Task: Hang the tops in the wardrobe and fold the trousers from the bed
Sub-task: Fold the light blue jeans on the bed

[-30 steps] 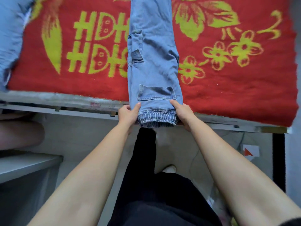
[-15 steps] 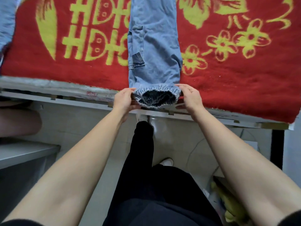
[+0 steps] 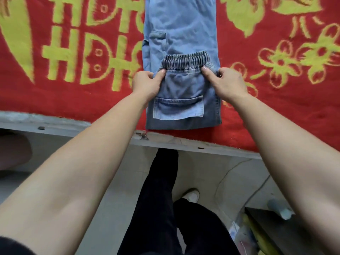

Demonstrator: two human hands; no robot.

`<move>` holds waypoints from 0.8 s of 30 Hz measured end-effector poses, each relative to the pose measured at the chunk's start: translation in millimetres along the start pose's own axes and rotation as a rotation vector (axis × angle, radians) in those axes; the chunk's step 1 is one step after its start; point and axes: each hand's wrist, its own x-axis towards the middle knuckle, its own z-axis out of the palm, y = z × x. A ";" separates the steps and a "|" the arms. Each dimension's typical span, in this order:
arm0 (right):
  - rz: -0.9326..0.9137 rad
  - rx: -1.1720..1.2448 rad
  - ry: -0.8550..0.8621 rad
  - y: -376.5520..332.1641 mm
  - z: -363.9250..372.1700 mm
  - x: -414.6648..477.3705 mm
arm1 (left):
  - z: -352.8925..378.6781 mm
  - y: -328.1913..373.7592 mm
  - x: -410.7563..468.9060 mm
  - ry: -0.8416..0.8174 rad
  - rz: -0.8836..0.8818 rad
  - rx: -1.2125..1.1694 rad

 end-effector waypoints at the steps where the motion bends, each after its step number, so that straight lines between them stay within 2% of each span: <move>1: 0.033 -0.038 -0.003 -3.3 4.0 17.3 | 4.1 1.9 18.5 0.017 -0.006 0.056; 6: 0.191 -0.197 -0.291 -9.4 39.0 74.2 | 26.5 -2.0 75.7 -0.073 -0.150 0.238; 10: 0.261 -0.235 -0.287 -11.3 50.9 86.1 | 33.8 -5.7 96.0 -0.123 -0.236 0.239; 12: 0.261 -0.243 -0.258 -13.2 52.7 81.7 | 30.7 -4.8 94.6 -0.125 -0.221 0.253; 14: 0.260 -0.204 -0.175 -15.3 53.9 70.7 | 25.1 -2.3 83.7 -0.061 -0.106 0.301; 16: 0.211 -0.078 -0.042 -18.3 53.3 54.1 | 18.1 -2.2 64.2 0.088 0.088 0.287; 19: -0.079 0.019 0.141 -15.1 49.4 23.4 | 10.6 -9.3 38.1 0.256 0.560 0.365; 21: -0.323 -0.050 0.181 -6.4 48.6 4.0 | 7.7 -16.4 20.9 0.194 0.808 0.422; 24: -0.610 -0.148 0.093 10.2 50.8 -26.0 | 8.2 -29.0 -1.9 -0.130 0.995 0.647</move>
